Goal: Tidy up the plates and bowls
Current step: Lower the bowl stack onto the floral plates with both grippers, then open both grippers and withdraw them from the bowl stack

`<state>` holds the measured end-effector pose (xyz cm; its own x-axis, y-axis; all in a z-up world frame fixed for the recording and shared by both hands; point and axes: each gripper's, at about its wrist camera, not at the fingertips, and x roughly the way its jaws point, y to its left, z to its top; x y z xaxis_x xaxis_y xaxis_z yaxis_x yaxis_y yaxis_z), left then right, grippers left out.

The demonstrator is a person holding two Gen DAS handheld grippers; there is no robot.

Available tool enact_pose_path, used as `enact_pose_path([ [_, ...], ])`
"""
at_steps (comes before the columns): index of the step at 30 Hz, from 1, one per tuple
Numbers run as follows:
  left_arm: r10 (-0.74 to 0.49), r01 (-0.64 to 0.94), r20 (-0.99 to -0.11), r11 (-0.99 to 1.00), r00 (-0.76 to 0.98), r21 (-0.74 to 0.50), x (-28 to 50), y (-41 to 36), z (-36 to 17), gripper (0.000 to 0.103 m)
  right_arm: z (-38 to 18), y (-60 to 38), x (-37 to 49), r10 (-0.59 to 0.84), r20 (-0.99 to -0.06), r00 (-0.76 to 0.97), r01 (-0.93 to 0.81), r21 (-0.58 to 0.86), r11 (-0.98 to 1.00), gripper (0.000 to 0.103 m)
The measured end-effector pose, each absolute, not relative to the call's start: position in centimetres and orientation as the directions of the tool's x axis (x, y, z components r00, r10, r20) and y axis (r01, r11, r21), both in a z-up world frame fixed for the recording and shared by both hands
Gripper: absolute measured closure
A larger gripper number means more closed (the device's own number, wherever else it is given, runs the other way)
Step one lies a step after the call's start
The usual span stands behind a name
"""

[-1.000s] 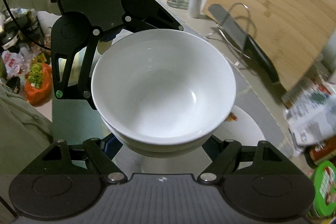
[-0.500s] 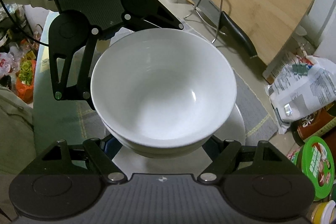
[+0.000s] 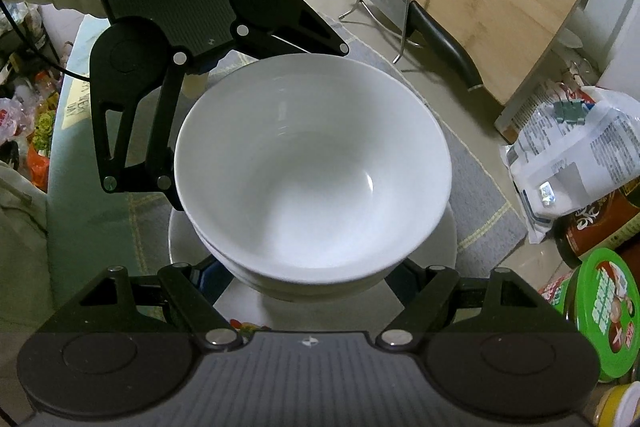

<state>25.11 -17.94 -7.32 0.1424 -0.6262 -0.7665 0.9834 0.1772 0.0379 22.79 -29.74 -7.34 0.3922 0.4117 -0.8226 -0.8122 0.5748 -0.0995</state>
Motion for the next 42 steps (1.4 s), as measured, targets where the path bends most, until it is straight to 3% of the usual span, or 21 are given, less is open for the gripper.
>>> enact_pose_path([
  [20,-0.612,0.978,-0.779,0.207,0.132,0.003,25.5,-18.0,-7.4,0.013,-7.8,-29.7,23.0,0.394,-0.829,0.396,-0.811,-0.115,0.574,0.018],
  [24,-0.625,0.972,-0.761,0.232,0.171,0.028,24.9,-17.4,-6.8,0.01,-7.4,-30.3,22.8,0.411,-0.811,0.417,-0.799,-0.111,0.591,0.002],
  [30,-0.611,0.93,-0.738,0.364,0.286,0.059,23.9,-15.1,-5.4,0.004,-6.9,-31.1,22.3,0.403,-0.805,0.436,-0.793,-0.132,0.595,0.002],
  [35,-0.607,0.864,-0.651,0.478,0.455,0.158,20.6,-13.0,-3.7,0.001,-6.6,-30.8,20.8,0.39,-0.798,0.459,-0.779,-0.151,0.609,0.002],
  [42,-0.598,0.752,-0.503,0.634,0.624,0.178,17.1,-10.2,-2.1,0.001,-5.9,-28.8,17.8,0.318,-0.79,0.524,-0.686,-0.17,0.708,0.0],
])
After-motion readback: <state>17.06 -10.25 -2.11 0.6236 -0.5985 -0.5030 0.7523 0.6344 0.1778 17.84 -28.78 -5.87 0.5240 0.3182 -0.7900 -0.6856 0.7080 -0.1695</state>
